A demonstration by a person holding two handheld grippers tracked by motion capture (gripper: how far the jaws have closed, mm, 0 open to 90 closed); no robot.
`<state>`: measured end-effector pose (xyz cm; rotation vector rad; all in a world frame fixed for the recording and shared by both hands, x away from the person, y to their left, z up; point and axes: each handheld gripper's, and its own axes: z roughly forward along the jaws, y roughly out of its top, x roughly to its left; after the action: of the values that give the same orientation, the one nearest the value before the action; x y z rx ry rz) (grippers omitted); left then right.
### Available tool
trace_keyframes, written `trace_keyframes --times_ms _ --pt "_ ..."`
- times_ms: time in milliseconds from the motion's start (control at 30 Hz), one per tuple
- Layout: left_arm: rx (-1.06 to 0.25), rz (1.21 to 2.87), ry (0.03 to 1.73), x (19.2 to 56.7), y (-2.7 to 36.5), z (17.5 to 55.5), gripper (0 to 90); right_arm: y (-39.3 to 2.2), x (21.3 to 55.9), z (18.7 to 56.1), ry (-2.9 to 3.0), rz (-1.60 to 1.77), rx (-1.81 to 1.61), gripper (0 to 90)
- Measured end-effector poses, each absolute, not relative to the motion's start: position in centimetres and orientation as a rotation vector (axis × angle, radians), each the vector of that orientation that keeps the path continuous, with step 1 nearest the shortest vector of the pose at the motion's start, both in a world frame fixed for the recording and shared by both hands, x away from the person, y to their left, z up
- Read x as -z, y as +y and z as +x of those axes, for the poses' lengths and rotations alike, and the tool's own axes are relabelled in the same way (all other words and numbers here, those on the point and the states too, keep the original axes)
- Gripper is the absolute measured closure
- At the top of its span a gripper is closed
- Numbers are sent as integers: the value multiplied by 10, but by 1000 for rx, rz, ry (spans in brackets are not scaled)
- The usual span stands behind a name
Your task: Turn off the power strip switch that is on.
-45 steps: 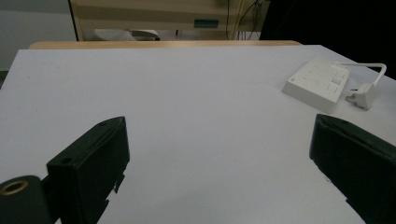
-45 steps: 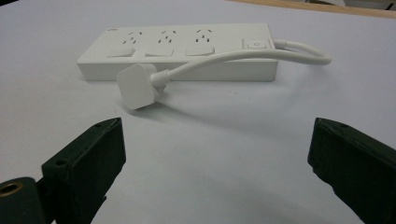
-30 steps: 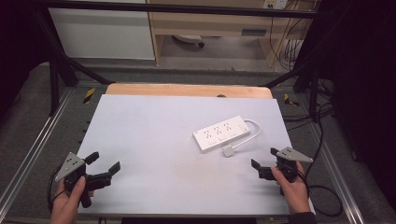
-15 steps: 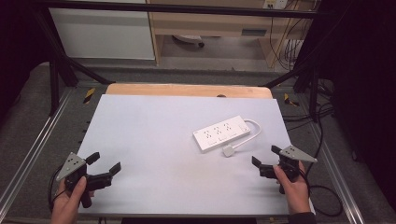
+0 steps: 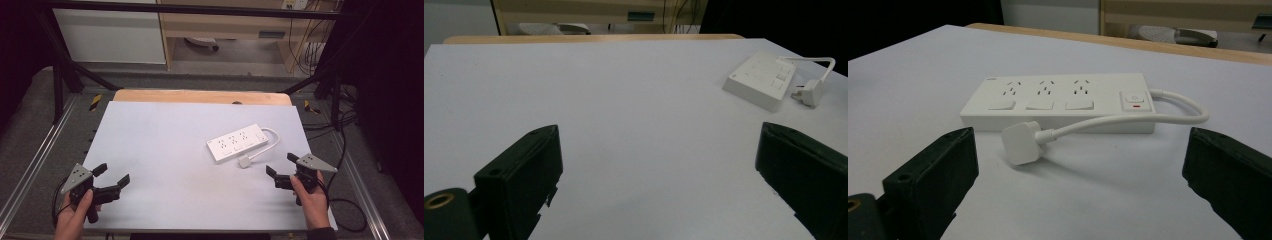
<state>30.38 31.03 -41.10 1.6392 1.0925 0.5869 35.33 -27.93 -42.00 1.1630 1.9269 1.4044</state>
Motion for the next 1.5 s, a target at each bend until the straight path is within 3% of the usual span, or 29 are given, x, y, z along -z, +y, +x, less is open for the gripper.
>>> trace_keyframes --times_ms 1500 --pt "-569 1679 1076 413 306 303 45 -271 377 366 1884 1192 -1351 52"
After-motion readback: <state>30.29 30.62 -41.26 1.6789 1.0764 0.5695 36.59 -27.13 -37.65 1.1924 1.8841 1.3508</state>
